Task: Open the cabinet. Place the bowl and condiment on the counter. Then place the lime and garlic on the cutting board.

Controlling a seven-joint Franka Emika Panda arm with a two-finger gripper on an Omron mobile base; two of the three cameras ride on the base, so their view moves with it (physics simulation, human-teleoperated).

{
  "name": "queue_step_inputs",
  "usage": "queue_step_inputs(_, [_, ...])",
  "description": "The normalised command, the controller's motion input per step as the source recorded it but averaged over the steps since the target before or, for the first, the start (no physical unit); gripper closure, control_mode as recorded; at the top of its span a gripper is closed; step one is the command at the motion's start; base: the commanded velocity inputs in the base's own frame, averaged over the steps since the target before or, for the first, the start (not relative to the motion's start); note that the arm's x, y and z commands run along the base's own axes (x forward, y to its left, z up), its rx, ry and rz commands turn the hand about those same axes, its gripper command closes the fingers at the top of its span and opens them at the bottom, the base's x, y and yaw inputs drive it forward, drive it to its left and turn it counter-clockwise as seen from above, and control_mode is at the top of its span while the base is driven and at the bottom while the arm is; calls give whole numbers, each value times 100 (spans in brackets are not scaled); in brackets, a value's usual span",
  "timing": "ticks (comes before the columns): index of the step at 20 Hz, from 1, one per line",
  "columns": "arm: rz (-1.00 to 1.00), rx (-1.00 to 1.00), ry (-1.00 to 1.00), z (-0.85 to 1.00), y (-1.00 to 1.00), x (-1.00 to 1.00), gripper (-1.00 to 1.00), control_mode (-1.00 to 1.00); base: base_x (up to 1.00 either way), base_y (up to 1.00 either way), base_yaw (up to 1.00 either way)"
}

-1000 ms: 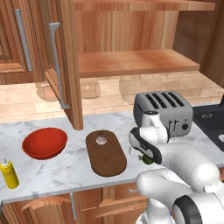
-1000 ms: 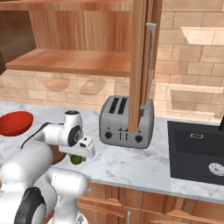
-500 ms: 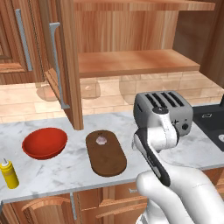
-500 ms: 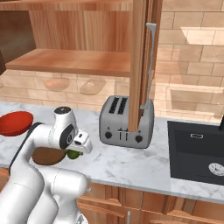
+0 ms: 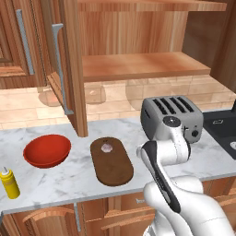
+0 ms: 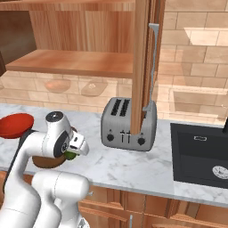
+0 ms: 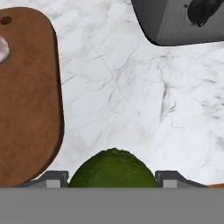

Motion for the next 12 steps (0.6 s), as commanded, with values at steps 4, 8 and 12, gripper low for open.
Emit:
queue_step_inputs(4, [0, 0, -5, 4, 42, 0, 100, -100, 0, 0, 0])
queue_step_inputs(8, [0, 0, 0, 14, 48, 0, 100, -100, 0, 0, 0])
queue_step_inputs(12, [0, 0, 0, 8, 53, 0, 100, -100, 0, 0, 0])
